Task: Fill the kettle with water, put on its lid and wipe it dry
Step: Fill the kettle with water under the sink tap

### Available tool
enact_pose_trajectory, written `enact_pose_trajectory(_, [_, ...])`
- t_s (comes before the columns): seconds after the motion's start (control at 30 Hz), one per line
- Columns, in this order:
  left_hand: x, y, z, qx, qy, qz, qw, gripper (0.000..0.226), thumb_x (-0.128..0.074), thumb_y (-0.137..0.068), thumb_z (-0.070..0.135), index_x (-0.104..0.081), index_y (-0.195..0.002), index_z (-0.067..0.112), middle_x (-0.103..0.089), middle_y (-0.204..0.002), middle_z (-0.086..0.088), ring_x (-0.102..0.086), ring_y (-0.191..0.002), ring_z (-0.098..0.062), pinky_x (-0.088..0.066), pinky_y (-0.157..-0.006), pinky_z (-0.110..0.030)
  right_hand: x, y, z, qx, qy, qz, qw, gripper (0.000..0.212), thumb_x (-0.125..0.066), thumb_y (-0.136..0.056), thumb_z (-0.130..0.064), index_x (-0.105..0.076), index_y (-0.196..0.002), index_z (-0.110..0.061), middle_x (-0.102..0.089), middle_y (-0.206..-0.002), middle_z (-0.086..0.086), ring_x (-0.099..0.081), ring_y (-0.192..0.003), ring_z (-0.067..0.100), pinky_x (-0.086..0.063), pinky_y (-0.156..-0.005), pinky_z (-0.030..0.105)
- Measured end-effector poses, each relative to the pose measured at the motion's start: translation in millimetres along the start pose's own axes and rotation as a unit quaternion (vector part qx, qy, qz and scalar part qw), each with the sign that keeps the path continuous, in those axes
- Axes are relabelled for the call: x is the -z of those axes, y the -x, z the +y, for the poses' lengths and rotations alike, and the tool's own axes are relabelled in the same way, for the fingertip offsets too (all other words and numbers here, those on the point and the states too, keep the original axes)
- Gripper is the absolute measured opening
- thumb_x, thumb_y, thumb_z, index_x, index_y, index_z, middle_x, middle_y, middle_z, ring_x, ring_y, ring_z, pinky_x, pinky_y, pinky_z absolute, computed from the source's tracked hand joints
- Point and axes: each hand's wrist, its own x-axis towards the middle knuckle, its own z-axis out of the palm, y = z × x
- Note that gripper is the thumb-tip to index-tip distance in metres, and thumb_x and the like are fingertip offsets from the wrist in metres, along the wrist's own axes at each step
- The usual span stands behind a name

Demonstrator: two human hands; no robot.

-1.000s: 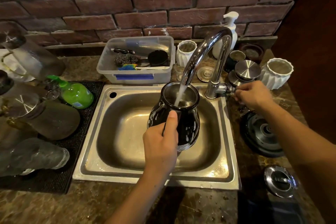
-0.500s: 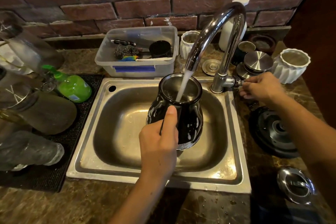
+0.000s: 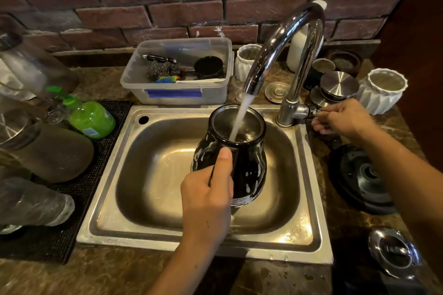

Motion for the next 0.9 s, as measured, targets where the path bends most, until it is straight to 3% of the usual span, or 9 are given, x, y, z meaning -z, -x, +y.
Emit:
enact_pose_trajectory(0.4, [-6, -9, 1, 0.01, 0.017, -0.008, 1.0, 0.074, -0.045, -0.085, 0.061, -0.038, -0.048, -0.002, -0.032, -0.046, -0.024, -0.035, -0.045, -0.041, -0.028, -0.046, -0.045, 1, -9, 10, 0.021, -0.006, -0.009, 1.0, 0.023, -0.056, -0.1, -0.004, -0.065, -0.118, 0.007, -0.072, -0.108, 0.028, -0.068, -0.078, 0.023, -0.058, -0.059, 0.018])
enact_pose_trajectory(0.47, [-8, -11, -1, 0.014, 0.014, -0.01, 1.0, 0.071, -0.044, -0.086, 0.06, -0.038, -0.045, 0.002, -0.033, -0.041, -0.017, -0.036, -0.045, -0.04, -0.03, -0.047, -0.043, 2, -10, 12, 0.024, -0.01, -0.011, 1.0, 0.023, -0.056, -0.1, -0.004, -0.065, -0.118, 0.008, -0.072, -0.106, 0.027, -0.068, -0.077, 0.023, -0.058, -0.059, 0.018])
enact_pose_trajectory(0.57, [-9, -13, -3, 0.014, 0.006, -0.011, 1.0, 0.064, -0.046, -0.091, 0.054, -0.039, -0.039, 0.016, -0.034, -0.037, 0.002, -0.037, -0.039, -0.026, -0.034, -0.047, -0.037, 2, -11, 15, 0.026, -0.02, -0.015, 0.999, 0.023, -0.057, -0.1, -0.004, -0.065, -0.117, 0.008, -0.074, -0.099, 0.021, -0.069, -0.075, 0.021, -0.059, -0.058, 0.018])
enact_pose_trajectory(0.63, [-10, -13, -6, 0.014, 0.005, -0.01, 1.0, 0.062, -0.045, -0.094, 0.046, -0.039, -0.038, 0.019, -0.034, -0.036, 0.004, -0.036, -0.038, -0.017, -0.035, -0.046, -0.031, 1, -11, 16, 0.03, -0.025, -0.015, 0.999, 0.022, -0.056, -0.1, -0.005, -0.066, -0.117, 0.006, -0.074, -0.097, 0.019, -0.069, -0.073, 0.019, -0.059, -0.058, 0.017])
enact_pose_trajectory(0.8, [-10, -13, -9, 0.031, 0.011, -0.015, 0.999, 0.062, -0.045, -0.092, 0.048, -0.038, -0.038, 0.019, -0.033, -0.037, 0.006, -0.035, -0.04, -0.018, -0.031, -0.045, -0.025, 1, -14, 18, 0.04, -0.033, -0.016, 0.999, 0.019, -0.057, -0.101, -0.006, -0.067, -0.113, 0.003, -0.074, -0.092, 0.018, -0.071, -0.054, 0.006, -0.059, -0.055, 0.016])
enact_pose_trajectory(0.9, [-10, -13, -11, 0.016, -0.001, -0.012, 1.0, 0.062, -0.044, -0.094, 0.047, -0.037, -0.037, 0.021, -0.033, -0.037, 0.007, -0.035, -0.039, -0.012, -0.031, -0.046, -0.019, 1, -15, 19, 0.036, -0.036, -0.014, 0.999, 0.019, -0.057, -0.101, -0.007, -0.066, -0.115, 0.002, -0.074, -0.095, 0.019, -0.071, -0.057, 0.008, -0.059, -0.055, 0.016])
